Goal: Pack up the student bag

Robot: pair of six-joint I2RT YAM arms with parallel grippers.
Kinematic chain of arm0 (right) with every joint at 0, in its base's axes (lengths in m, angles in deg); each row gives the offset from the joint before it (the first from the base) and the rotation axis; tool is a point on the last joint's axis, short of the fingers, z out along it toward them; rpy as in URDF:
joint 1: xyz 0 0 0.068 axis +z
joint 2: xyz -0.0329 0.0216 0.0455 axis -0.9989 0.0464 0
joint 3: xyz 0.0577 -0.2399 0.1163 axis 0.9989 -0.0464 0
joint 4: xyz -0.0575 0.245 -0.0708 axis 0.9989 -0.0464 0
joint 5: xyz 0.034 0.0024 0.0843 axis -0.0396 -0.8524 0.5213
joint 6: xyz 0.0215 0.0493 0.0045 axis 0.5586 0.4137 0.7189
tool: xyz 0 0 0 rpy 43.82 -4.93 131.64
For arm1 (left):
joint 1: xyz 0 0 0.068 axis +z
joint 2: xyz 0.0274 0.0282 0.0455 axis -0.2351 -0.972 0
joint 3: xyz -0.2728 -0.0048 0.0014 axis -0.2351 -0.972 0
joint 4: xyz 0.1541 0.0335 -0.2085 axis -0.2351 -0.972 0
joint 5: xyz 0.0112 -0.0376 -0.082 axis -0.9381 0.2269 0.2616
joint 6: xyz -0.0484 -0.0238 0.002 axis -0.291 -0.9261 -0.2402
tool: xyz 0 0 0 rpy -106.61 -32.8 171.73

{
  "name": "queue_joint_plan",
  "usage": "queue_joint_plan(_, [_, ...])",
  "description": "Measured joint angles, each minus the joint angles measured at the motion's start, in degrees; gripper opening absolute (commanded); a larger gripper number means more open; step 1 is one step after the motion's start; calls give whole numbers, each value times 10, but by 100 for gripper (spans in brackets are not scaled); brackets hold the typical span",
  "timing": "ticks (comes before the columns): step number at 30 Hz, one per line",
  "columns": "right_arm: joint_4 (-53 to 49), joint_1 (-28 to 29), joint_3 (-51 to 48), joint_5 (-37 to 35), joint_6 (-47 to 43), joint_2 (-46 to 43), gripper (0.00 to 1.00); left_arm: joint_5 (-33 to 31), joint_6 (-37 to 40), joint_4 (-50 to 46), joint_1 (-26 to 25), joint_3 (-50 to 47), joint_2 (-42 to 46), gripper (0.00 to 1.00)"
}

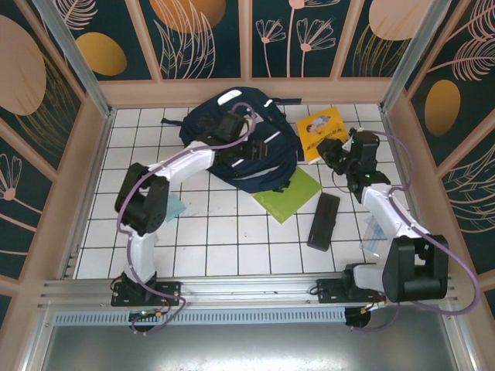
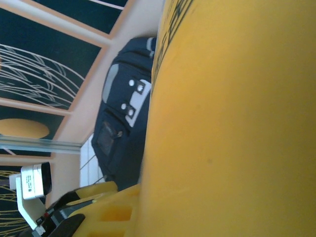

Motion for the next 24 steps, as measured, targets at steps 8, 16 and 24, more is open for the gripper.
queue_joint_plan(8, [-11, -23, -48, 16, -5, -24, 0, -55, 92, -78, -43, 132, -104, 66])
queue_joint_plan(16, [-9, -23, -62, 31, -5, -33, 0, -116, 118, -94, -39, 164, -160, 65])
queue_joint_plan(24, [-6, -23, -66, 32, -3, -43, 0, -119, 136, -97, -42, 171, -178, 30])
